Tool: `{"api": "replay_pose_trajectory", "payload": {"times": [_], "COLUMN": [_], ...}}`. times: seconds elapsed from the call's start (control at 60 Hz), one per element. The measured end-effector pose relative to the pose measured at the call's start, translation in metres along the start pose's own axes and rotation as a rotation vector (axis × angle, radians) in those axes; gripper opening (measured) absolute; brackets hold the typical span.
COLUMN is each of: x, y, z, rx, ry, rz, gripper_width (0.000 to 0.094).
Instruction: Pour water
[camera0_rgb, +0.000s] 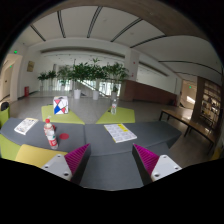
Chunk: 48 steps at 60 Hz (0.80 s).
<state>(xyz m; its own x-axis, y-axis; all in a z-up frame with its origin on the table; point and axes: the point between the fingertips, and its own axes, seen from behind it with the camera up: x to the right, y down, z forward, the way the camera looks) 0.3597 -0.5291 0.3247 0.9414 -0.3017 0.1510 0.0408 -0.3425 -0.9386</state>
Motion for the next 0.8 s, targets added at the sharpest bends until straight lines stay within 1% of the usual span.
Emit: {"api": "replay_pose_trajectory", "payload": {"times": [0.15,0.167,0.183,0.267,0.417,0.483,0.6,0.717,0.8], "x": [-0.035,-0.032,-0.051,-0.105,-0.208,-0.251,-0.321,-0.376,-0.401], "y": [0.031,0.028,0.042,0.072,0.106,0.108,0.093,0.079,0.078], "z": [0.011,0.006,0.019,0.035,0.065,0.084,0.126,0.181,0.222], "rx": [-0.031,-0.034,-0.035,-0.052,-0.071,-0.062,-0.017,0.006,0.006], "ry": [-0.037,-0.046,-0.056,-0.11,-0.21,-0.248,-0.305,-0.332,-0.327], "rz": [-0.007,-0.007,-0.006,-0.007,-0.024,-0.025,-0.021,-0.022,-0.032], "gripper_width": [0.0852,0.0854,0.0855,0.0853,0.0852,0.0849,0.0848,0.0849,0.0846]}}
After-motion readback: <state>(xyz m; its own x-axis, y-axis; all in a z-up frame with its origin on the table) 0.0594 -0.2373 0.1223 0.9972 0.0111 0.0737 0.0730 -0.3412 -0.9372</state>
